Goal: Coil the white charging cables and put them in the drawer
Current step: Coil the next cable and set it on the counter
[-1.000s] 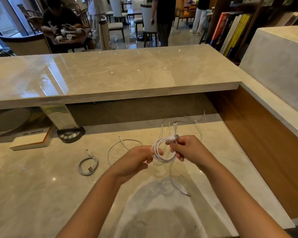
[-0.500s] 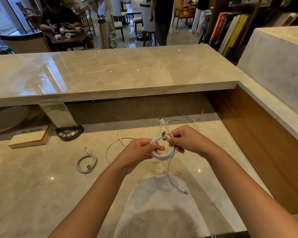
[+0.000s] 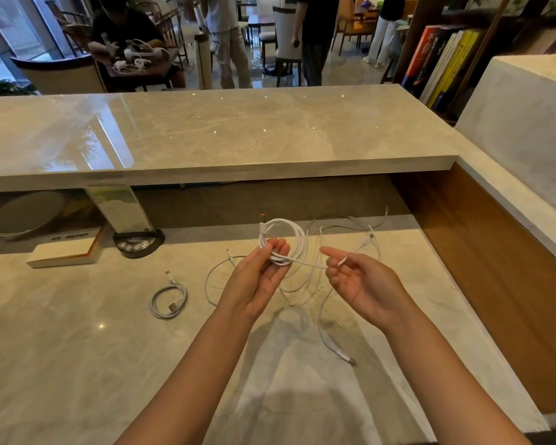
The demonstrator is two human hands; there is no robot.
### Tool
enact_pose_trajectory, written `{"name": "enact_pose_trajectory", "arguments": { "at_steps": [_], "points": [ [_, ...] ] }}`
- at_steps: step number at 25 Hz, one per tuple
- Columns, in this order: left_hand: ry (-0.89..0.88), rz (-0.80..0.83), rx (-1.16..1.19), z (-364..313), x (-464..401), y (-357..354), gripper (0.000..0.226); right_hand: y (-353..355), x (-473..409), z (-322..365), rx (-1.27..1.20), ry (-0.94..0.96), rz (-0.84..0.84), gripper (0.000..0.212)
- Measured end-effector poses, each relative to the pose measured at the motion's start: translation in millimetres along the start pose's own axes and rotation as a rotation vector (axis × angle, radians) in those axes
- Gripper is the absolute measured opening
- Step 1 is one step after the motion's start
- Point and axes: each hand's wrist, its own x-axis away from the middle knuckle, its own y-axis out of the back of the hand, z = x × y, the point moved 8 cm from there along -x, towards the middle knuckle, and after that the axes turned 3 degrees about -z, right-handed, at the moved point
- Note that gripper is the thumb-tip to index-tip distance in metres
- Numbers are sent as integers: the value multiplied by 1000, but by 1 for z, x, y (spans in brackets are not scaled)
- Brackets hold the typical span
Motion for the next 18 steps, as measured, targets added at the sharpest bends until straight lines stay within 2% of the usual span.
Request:
{"name": "enact_pose_trajectory", "arguments": {
  "at_steps": [3,6,8,11,14,16,18],
  "points": [
    [10,19,11,4,2,-2,17,4,0,-2,260,45,-65,24],
    [7,43,-132,10,5,-6,16,3,-3,9,723,140,-157,23],
    [28,55,-190,11,9,-7,16,-6,-2,14,976,139,-107,24],
    [61,43,-273,13,11,-5,16,-14,-1,19,1030,136,-12,28],
    [92,14,-316,20,11,1,16,-21,-2,21,981,207,-8,31],
    [100,-9,-298,23,10,5,17,-26,0,19,985,292,6,38],
    [92,-26,-279,22,10,6,16,-38,4,16,1156,437,112,43]
  ]
}}
